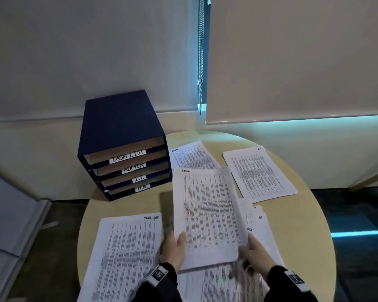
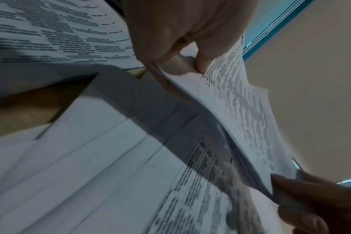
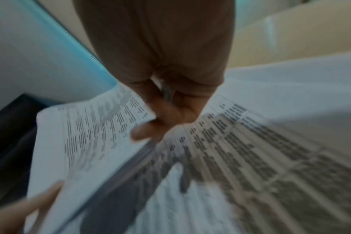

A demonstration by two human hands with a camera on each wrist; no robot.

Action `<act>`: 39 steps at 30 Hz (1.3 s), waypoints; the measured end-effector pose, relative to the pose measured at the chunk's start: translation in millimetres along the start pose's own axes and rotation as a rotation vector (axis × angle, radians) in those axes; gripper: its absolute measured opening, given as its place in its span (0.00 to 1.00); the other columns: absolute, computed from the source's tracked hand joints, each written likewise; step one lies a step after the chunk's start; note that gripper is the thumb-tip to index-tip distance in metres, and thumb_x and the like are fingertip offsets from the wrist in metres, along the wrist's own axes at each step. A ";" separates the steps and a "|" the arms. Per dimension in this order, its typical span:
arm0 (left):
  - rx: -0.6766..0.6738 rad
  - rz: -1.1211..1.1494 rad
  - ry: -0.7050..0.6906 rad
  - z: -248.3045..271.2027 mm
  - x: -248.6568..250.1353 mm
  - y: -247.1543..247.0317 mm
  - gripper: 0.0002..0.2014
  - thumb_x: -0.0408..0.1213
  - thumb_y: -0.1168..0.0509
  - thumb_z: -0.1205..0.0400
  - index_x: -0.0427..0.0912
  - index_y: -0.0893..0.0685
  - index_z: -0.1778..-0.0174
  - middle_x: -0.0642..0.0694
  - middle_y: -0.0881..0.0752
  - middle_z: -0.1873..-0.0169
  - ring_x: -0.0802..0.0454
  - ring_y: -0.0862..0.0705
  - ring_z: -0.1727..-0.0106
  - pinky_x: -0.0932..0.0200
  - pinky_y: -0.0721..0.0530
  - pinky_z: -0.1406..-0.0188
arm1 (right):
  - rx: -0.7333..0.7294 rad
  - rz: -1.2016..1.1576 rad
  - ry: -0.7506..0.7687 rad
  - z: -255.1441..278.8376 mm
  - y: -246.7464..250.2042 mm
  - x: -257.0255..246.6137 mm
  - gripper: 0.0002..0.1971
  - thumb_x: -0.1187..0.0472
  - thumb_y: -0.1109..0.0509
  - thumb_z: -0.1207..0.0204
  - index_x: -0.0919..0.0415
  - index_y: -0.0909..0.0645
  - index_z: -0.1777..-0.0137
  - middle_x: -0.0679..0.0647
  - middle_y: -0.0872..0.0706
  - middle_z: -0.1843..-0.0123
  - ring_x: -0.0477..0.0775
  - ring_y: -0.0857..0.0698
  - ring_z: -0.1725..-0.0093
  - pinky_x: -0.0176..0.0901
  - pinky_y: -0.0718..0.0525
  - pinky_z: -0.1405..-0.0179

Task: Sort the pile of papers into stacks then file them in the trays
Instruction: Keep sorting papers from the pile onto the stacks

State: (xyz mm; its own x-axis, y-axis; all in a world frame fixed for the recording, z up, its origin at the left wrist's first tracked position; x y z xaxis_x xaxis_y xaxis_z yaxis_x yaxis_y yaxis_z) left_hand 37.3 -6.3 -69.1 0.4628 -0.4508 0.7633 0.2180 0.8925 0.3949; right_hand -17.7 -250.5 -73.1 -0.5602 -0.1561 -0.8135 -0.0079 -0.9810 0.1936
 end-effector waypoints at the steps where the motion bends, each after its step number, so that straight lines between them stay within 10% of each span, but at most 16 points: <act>1: -0.009 0.020 0.003 -1.1 5.1 -0.5 0.24 0.53 0.47 0.12 0.50 0.35 0.20 0.50 0.24 0.26 0.46 0.24 0.28 0.53 0.29 0.31 | 0.032 -0.037 0.005 -4.4 5.3 -2.0 0.10 0.68 0.42 0.17 0.59 0.29 0.38 0.65 0.15 0.61 0.56 0.24 0.78 0.42 0.26 0.80; 6: -0.010 0.209 -0.009 -2.9 36.7 5.0 0.17 0.51 0.45 0.13 0.45 0.30 0.35 0.46 0.16 0.43 0.47 0.12 0.57 0.51 0.13 0.58 | 0.136 -0.198 0.015 -35.6 40.9 -42.7 0.08 0.72 0.44 0.17 0.66 0.28 0.42 0.57 0.26 0.75 0.51 0.31 0.83 0.35 0.37 0.83; 11: -0.059 0.208 -0.014 1.2 24.9 6.6 0.09 0.45 0.40 0.13 0.43 0.22 0.46 0.40 0.14 0.57 0.54 0.19 0.73 0.64 0.24 0.79 | 0.295 -0.208 0.001 -110.3 71.2 -97.0 0.09 0.76 0.46 0.20 0.72 0.32 0.42 0.63 0.26 0.66 0.56 0.21 0.80 0.36 0.26 0.89; 24: -0.101 0.051 -0.038 -4.2 -10.0 24.5 0.08 0.43 0.39 0.14 0.43 0.18 0.51 0.42 0.12 0.58 0.51 0.15 0.66 0.54 0.14 0.60 | 0.208 0.117 -0.040 -220.2 31.7 -145.0 0.18 0.77 0.48 0.20 0.69 0.30 0.33 0.64 0.19 0.67 0.52 0.23 0.85 0.34 0.26 0.90; 27: -0.092 -0.205 -0.126 -10.8 -10.7 21.9 0.03 0.47 0.38 0.15 0.56 0.22 0.54 0.56 0.14 0.61 0.58 0.16 0.67 0.62 0.15 0.61 | 0.260 0.108 -0.051 -213.6 35.7 -152.3 0.27 0.74 0.43 0.20 0.64 0.39 0.21 0.69 0.20 0.47 0.62 0.18 0.65 0.49 0.15 0.70; 31: -0.100 -0.511 -0.354 -10.5 13.2 1.8 0.02 0.50 0.40 0.16 0.61 0.26 0.54 0.63 0.21 0.59 0.64 0.21 0.60 0.64 0.19 0.53 | 0.393 0.425 0.146 -166.8 45.5 -163.7 0.25 0.68 0.40 0.19 0.65 0.35 0.22 0.72 0.30 0.29 0.69 0.22 0.37 0.52 0.26 0.38; 39: -0.135 -0.957 -0.674 -25.0 44.7 -55.5 0.30 0.50 0.35 0.19 0.53 0.40 0.22 0.51 0.35 0.33 0.51 0.32 0.34 0.50 0.28 0.31 | 0.574 0.359 0.180 -42.4 59.9 -57.4 0.05 0.67 0.35 0.21 0.61 0.22 0.47 0.59 0.26 0.49 0.56 0.23 0.62 0.46 0.26 0.56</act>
State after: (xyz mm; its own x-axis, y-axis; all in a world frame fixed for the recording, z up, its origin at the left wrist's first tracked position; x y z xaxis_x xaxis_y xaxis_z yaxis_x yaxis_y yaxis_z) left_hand 67.4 -75.5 -69.7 -0.4775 -0.8192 0.3177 0.3379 0.1626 0.9270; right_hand 49.1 -305.2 -38.1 -0.4647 -0.5244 -0.7135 -0.3124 -0.6569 0.6862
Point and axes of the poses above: each hand's wrist, its own z-axis away from the middle knuckle, its own y-axis out of the back of the hand, x = y × z, the point moved 7 cm from there along -z, towards the middle knuckle
